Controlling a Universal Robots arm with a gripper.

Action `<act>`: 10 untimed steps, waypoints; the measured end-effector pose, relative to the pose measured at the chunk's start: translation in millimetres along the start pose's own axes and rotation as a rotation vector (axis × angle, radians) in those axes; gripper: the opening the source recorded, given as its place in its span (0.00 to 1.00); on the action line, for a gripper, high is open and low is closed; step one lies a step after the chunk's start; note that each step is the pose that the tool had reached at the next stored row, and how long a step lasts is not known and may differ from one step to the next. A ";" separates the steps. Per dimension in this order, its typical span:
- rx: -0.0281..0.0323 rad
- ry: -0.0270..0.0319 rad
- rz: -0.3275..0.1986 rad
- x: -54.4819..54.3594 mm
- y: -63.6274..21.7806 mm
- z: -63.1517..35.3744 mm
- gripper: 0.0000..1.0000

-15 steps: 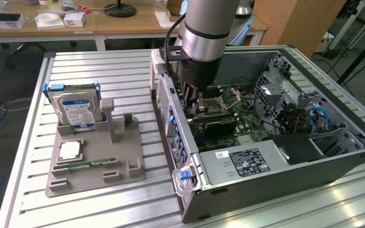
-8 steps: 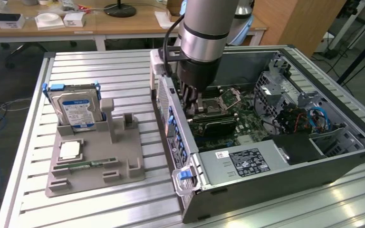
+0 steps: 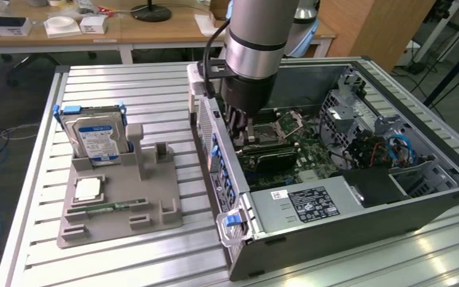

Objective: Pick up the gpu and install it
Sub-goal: 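Press down on the gpu until it lock into place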

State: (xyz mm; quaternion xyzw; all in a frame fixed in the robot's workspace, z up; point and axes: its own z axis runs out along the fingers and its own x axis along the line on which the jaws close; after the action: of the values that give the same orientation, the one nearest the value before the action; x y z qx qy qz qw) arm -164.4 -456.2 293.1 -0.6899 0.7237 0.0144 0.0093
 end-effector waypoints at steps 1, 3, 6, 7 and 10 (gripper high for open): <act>-0.0002 -0.0001 0.000 0.0 0.0 0.0 0.11; -0.0003 0.0000 0.000 0.0 0.1 0.0 0.11; -0.0059 0.0011 0.000 0.0 -0.1 -2.3 0.11; -0.0076 0.0013 0.000 -0.1 -0.1 -3.2 0.11; -0.0139 0.0023 0.001 -0.2 0.1 -6.9 0.11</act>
State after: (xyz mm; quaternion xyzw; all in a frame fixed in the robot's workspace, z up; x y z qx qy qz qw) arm -164.5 -456.2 300.0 -0.6896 0.7240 0.0186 0.0037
